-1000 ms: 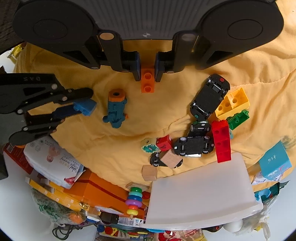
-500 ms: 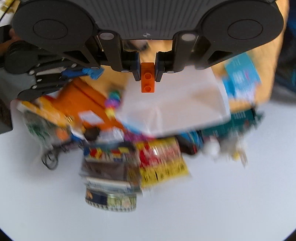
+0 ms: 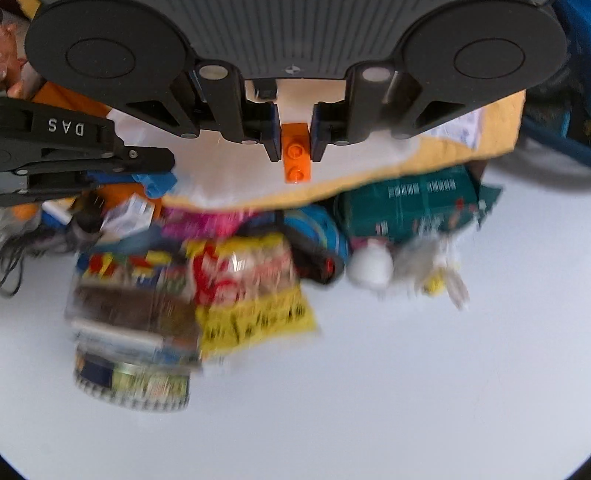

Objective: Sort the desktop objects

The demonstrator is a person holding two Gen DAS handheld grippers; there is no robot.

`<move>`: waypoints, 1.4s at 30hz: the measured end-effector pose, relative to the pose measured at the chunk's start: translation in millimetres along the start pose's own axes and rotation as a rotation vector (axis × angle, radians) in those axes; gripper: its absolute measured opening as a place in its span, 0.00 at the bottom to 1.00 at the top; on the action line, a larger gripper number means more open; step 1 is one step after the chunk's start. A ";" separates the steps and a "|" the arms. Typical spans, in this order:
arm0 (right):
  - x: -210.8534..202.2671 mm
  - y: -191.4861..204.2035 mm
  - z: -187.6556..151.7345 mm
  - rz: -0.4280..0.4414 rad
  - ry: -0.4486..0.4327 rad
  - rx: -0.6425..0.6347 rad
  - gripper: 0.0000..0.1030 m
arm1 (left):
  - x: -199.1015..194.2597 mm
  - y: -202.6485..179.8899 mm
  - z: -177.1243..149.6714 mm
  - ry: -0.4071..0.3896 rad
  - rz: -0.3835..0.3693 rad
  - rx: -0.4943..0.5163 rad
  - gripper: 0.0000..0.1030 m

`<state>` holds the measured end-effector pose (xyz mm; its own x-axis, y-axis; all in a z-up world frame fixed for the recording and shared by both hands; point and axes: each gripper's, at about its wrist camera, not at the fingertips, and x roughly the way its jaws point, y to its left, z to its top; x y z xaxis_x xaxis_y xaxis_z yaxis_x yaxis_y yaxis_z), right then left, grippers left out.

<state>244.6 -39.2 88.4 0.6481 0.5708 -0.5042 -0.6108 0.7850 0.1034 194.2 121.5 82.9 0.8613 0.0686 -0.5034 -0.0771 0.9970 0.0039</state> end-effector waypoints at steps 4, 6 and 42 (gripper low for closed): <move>17.1 0.9 -15.8 -0.006 0.056 -0.028 0.43 | 8.3 -4.6 -15.5 0.060 -0.003 0.012 0.39; 6.4 -0.2 -23.1 0.003 0.036 -0.041 0.43 | -7.6 -2.6 -23.7 0.040 -0.029 0.019 0.45; -102.9 57.6 -204.0 0.118 0.297 -0.149 0.46 | -118.9 -43.8 -203.2 0.283 -0.142 0.051 0.62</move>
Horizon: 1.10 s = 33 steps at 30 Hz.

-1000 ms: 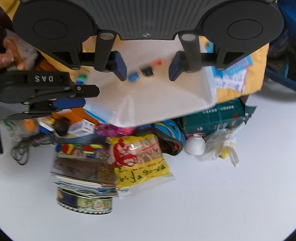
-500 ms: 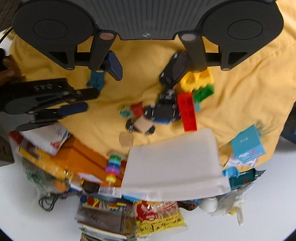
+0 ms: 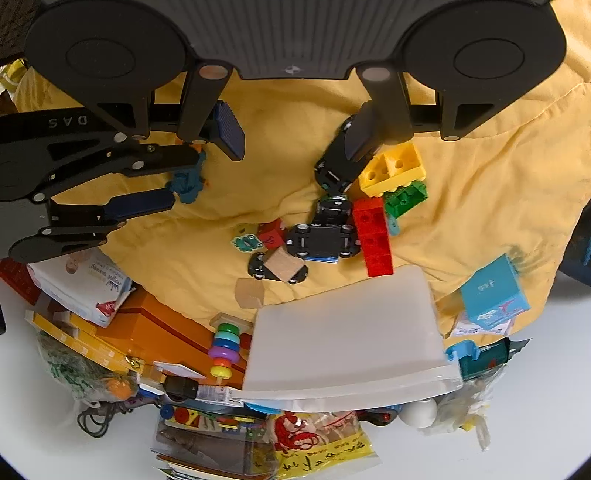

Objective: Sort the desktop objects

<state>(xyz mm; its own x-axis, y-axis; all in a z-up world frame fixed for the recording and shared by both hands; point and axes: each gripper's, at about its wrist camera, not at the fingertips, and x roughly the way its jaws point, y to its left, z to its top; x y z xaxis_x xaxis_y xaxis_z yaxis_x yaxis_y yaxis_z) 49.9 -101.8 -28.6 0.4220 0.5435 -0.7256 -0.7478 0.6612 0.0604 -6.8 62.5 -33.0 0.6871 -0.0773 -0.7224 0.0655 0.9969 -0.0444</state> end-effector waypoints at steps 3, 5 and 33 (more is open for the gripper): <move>-0.8 2.1 -0.3 -0.007 -0.003 -0.015 0.46 | 1.1 -2.1 0.2 0.004 -0.004 0.009 0.62; -1.5 3.1 0.0 -0.008 -0.006 -0.022 0.46 | 1.8 -1.8 0.1 0.008 -0.003 0.008 0.62; 5.7 18.7 -2.7 0.037 0.038 -0.155 0.46 | -0.3 -5.2 6.3 0.024 0.051 0.028 0.62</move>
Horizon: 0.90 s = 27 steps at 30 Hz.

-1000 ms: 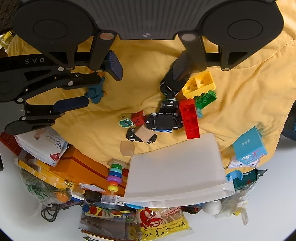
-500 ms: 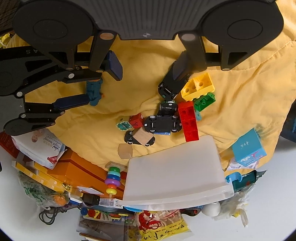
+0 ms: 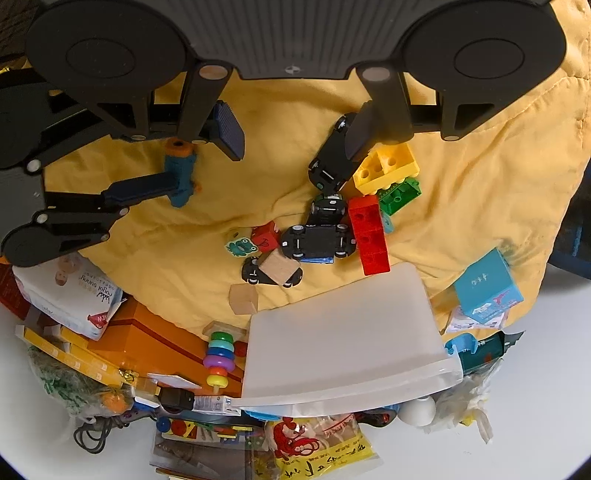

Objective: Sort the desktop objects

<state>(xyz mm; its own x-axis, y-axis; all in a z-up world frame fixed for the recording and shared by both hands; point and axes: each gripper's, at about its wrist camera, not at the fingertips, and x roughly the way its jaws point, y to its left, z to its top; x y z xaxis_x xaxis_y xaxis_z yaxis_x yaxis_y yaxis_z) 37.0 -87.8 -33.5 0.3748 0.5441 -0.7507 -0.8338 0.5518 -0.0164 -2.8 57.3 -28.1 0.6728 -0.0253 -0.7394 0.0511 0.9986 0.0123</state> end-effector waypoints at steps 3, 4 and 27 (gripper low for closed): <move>4.0 -4.6 -4.5 -0.094 0.031 -0.066 0.45 | -3.3 1.5 -0.3 -0.013 -0.010 -0.007 0.62; 4.5 -10.7 -5.2 -0.113 0.040 -0.056 0.45 | -4.4 2.4 -0.9 -0.018 -0.011 -0.008 0.62; 65.3 8.0 62.3 -0.104 -0.079 -0.387 0.38 | 32.1 19.6 3.2 0.073 -0.003 0.097 0.33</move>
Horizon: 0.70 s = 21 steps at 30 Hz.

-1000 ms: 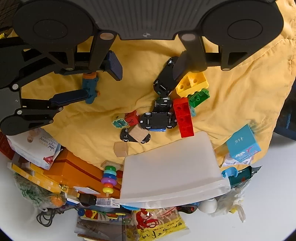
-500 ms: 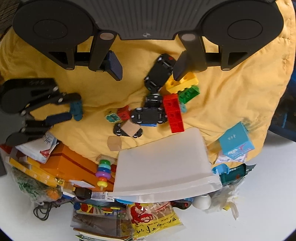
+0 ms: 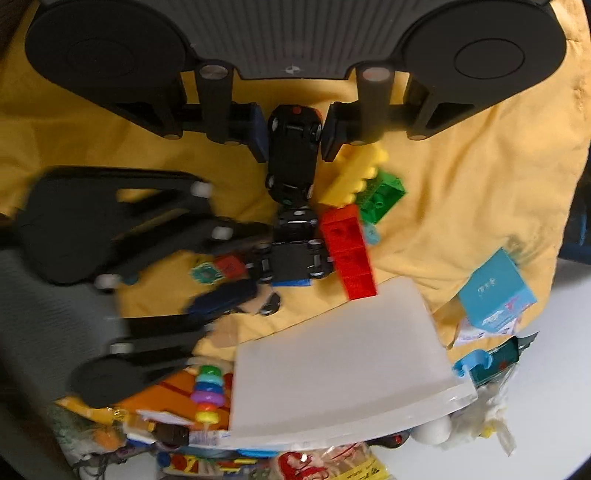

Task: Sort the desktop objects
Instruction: 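Grasp a black toy car with the left gripper while the right grasps another black car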

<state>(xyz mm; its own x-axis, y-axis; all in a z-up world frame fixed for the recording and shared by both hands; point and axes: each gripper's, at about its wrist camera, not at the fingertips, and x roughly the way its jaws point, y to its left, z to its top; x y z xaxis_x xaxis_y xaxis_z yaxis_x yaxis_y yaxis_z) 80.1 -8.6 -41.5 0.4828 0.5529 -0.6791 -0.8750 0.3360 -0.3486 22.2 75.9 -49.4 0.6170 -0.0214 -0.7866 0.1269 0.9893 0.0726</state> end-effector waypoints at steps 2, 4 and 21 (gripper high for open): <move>3.5 4.2 2.4 -0.012 -0.008 -0.046 0.37 | -7.1 -13.5 -5.3 -0.008 0.000 0.063 0.33; 6.7 8.1 3.2 -0.018 -0.011 -0.094 0.36 | -14.5 -25.1 -12.1 -0.013 0.018 0.117 0.33; -51.1 -31.2 -20.8 0.173 0.007 0.376 0.09 | -25.4 -17.9 -16.3 -0.041 0.194 0.157 0.33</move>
<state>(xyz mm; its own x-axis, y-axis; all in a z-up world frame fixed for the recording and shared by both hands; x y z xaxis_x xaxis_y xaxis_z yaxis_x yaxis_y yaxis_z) 81.9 -63.1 -9.3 0.3283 0.6205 -0.7121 -0.8687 0.4943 0.0303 -8.4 61.0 -40.7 0.6722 0.1578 -0.7233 0.1197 0.9410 0.3165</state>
